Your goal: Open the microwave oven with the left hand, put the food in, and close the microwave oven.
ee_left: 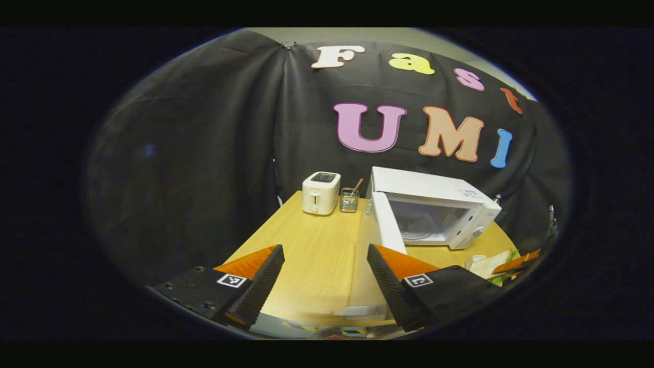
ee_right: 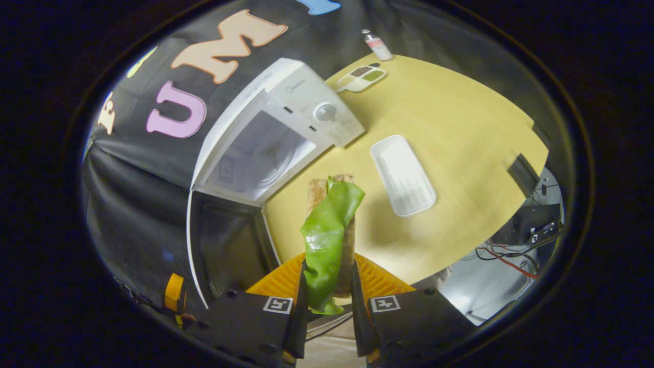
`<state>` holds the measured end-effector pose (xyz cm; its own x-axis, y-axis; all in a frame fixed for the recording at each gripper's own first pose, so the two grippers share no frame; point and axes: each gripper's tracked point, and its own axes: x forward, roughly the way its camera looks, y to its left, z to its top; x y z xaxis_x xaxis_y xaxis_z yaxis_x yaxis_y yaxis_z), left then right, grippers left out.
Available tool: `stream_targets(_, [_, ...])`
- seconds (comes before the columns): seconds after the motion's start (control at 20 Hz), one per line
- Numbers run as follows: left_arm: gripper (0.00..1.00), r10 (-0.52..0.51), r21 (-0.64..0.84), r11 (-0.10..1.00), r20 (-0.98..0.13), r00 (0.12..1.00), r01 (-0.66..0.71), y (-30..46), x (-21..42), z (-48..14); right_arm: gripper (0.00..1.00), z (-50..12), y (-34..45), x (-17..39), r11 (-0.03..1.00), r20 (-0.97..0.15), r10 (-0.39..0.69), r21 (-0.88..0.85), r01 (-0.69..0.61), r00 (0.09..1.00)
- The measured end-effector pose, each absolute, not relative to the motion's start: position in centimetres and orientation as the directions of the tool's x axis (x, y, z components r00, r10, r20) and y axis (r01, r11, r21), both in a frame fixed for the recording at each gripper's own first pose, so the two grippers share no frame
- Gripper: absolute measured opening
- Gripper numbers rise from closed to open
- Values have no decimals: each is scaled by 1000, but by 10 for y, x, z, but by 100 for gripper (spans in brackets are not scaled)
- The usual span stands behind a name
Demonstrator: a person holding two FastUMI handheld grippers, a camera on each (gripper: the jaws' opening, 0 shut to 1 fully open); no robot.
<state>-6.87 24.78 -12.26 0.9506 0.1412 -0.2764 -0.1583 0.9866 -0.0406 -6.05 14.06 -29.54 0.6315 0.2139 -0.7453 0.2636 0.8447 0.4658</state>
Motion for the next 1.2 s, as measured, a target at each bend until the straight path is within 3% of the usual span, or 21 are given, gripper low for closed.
stream_targets(0.05, [96, 142, -49, 986, -279, 950, -162, 251, -69, -125, 41, -295, 156, -57, 839, -733, 240, 486, 244, 636])
stream_targets(0.2, [96, 155, -74, 980, -296, 943, -184, 258, -70, -135, 41, -290, 203, -34, 822, -686, 313, 542, 174, 657])
stream_targets(0.25, [96, 151, -90, 978, -304, 941, -186, 257, -71, -139, 34, -288, 219, -26, 810, -663, 343, 567, 147, 665])
stream_targets(0.3, [96, 148, -105, 976, -311, 939, -189, 256, -72, -142, 41, -284, 235, -17, 790, -635, 377, 601, 124, 674])
stream_targets(0.35, [96, 148, -117, 974, -313, 938, -193, 256, -72, -145, 37, -278, 252, -11, 761, -601, 411, 640, 104, 685])
stream_targets(0.5, [96, 172, -131, 967, -304, 937, -220, 265, -73, -145, 40, -266, 289, 19, 682, -496, 485, 730, 43, 720])
stream_targets(0.65, [96, 206, -139, 957, -301, 931, -256, 275, -78, -148, 40, -267, 303, 55, 671, -440, 468, 741, 16, 766])
stream_targets(0.7, [96, 214, -146, 953, -302, 929, -267, 278, -80, -149, 32, -270, 305, 66, 672, -435, 461, 740, 16, 774])
stream_targets(0.75, [96, 218, -154, 949, -306, 927, -274, 278, -82, -151, 40, -273, 307, 76, 670, -428, 454, 742, 18, 781])
stream_targets(0.9, [96, 220, -169, 943, -324, 920, -285, 279, -88, -158, 40, -282, 303, 114, 694, -413, 387, 719, 35, 825])
stream_targets(0.95, [96, 223, -169, 942, -332, 917, -290, 281, -90, -161, 31, -288, 299, 127, 711, -418, 361, 702, 44, 833])
stream_targets(1.0, [96, 228, -167, 940, -340, 912, -297, 283, -92, -164, 40, -295, 296, 138, 724, -426, 337, 688, 59, 840])
stream_targets(1.1, [96, 230, -168, 938, -353, 907, -303, 286, -94, -168, 36, -305, 290, 160, 740, -426, 287, 667, 84, 858])
stream_targets(1.2, [96, 221, -174, 938, -367, 904, -300, 284, -97, -172, 40, -315, 285, 180, 756, -421, 246, 647, 99, 873])
